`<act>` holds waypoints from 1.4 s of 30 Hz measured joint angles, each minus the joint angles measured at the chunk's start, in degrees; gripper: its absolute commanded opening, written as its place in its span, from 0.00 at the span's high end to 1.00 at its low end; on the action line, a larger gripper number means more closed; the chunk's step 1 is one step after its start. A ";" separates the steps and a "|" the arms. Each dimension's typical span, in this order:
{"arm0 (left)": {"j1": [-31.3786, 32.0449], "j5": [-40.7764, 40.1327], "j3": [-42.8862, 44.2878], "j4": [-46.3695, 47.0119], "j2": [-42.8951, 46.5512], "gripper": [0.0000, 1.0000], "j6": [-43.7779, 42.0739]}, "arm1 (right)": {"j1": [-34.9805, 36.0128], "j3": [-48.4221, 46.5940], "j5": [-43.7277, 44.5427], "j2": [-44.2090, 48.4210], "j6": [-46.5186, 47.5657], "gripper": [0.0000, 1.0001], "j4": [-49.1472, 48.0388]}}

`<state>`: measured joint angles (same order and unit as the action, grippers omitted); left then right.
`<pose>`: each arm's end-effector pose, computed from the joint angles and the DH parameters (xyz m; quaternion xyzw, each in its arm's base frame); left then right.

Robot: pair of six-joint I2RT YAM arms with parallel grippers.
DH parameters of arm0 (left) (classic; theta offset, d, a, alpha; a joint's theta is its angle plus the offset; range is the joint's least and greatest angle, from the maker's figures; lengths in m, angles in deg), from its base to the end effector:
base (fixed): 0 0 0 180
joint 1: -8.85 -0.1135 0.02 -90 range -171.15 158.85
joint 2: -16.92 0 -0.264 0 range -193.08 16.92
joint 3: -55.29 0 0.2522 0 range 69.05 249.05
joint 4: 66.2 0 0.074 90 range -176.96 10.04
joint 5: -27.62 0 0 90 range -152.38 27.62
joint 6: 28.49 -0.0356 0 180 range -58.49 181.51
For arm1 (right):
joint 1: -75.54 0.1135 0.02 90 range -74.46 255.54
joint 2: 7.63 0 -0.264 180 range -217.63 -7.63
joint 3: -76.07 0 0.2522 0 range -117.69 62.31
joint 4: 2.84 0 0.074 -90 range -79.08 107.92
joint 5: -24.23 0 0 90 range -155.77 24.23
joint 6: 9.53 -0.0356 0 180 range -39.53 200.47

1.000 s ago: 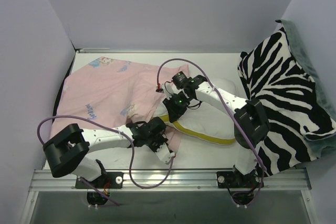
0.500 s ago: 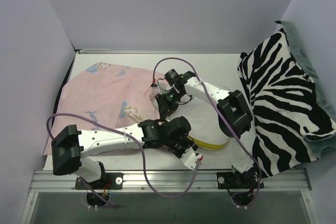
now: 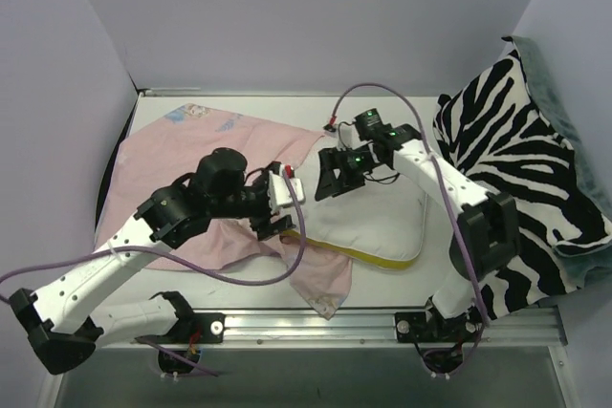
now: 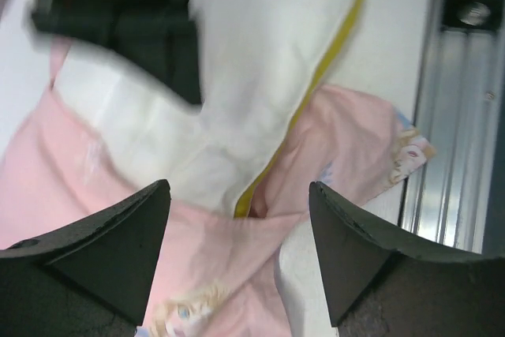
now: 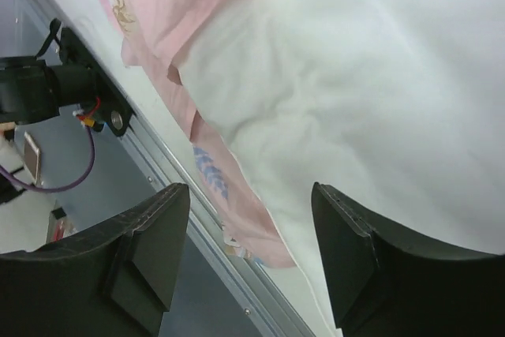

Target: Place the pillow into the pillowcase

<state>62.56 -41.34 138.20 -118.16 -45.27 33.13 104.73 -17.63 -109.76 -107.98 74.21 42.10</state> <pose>0.1225 -0.1884 0.3806 0.6301 0.5873 -0.2610 0.4357 0.3195 0.2068 0.2659 -0.2948 0.8337 0.4298 0.1828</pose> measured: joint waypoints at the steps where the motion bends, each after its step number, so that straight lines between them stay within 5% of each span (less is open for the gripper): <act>1: -3.74 -0.79 0.13 -0.55 0.44 0.21 2.97 | -1.44 0.72 0.66 2.62 0.02 0.36 0.44; 6: -12.44 -8.96 1.70 -3.37 -6.97 0.22 15.72 | -6.99 2.29 6.67 8.35 -0.09 0.35 2.25; 13: -12.87 -22.16 9.86 -5.46 -29.83 0.30 25.73 | -8.92 2.40 13.40 -1.36 -2.75 0.38 2.47; 16: -12.76 -27.30 10.14 -5.73 -34.64 0.49 26.23 | -9.35 3.23 14.34 -3.19 -3.61 0.39 2.47; 20: -13.07 -30.47 10.14 -5.57 -37.18 0.72 25.35 | -9.40 4.11 14.75 -3.21 -3.54 0.55 2.29; 21: -13.14 -30.25 10.21 -5.51 -37.20 0.86 25.07 | -9.40 4.35 14.75 -3.28 -3.37 0.59 2.27; 23: -12.79 -29.51 11.17 -5.49 -37.38 1.00 24.65 | -9.40 4.61 14.51 -3.61 -3.34 0.67 2.29; 28: -6.86 -24.57 16.94 -4.63 -39.93 1.00 23.15 | -9.84 4.63 12.31 -6.12 -3.65 0.79 2.21; 33: -0.17 -12.83 18.56 -0.83 -41.05 1.00 23.41 | -9.88 4.92 8.68 -6.36 -5.42 0.81 2.27; 38: -1.01 -1.33 16.17 3.02 -40.39 1.00 24.28 | -10.05 7.23 5.03 -5.05 -7.48 0.81 1.99; 40: -4.20 2.03 11.56 4.26 -38.47 0.86 24.30 | -10.16 8.37 4.17 -3.63 -7.69 0.74 1.95; 41: -6.34 2.97 9.42 3.82 -37.44 0.64 23.87 | -10.45 8.70 3.87 -2.69 -7.67 0.69 1.97; 42: -8.74 3.89 7.76 3.02 -36.61 0.53 23.41 | -10.64 8.90 3.87 -1.62 -7.26 0.62 2.08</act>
<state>53.82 -37.45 145.96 -115.14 -81.88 56.54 94.09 -8.74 -105.89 -109.60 66.95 44.18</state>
